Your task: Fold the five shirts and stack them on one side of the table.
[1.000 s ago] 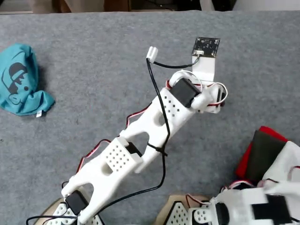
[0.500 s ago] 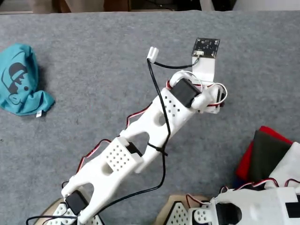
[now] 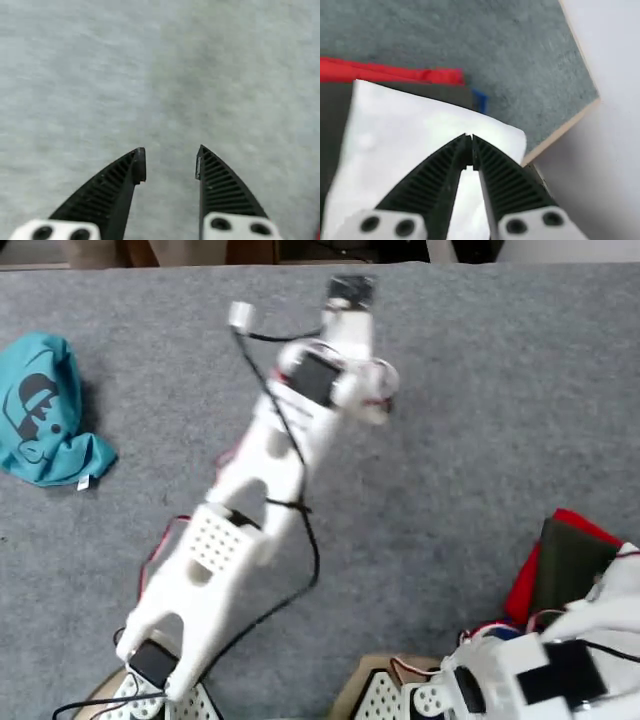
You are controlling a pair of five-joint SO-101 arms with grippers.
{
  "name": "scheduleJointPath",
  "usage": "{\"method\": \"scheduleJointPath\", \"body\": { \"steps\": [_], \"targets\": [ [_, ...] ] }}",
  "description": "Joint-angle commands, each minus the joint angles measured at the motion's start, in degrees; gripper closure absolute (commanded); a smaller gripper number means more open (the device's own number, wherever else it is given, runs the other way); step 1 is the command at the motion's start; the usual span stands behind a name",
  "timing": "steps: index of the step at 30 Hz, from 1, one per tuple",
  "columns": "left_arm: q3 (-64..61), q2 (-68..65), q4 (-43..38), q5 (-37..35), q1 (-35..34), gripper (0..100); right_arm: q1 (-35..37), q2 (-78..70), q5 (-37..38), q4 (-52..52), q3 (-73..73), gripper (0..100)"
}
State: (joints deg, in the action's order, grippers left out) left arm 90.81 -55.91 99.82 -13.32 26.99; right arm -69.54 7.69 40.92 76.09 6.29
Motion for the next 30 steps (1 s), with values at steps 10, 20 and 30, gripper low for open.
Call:
{"method": "scheduleJointPath", "body": {
  "steps": [10,20,30],
  "targets": [
    [2.9,8.75,1.05,15.38,-32.62,98,31.6,12.35,-10.2,20.4,3.12,99.3],
    [2.9,8.22,0.88,27.08,-58.11,90,63.43,2.77,-20.75,21.54,3.47,87.9],
    [3.16,-8.22,-7.38,32.53,-67.87,83,75.21,-13.14,-20.66,21.8,15.16,82.1]
  ]
}}
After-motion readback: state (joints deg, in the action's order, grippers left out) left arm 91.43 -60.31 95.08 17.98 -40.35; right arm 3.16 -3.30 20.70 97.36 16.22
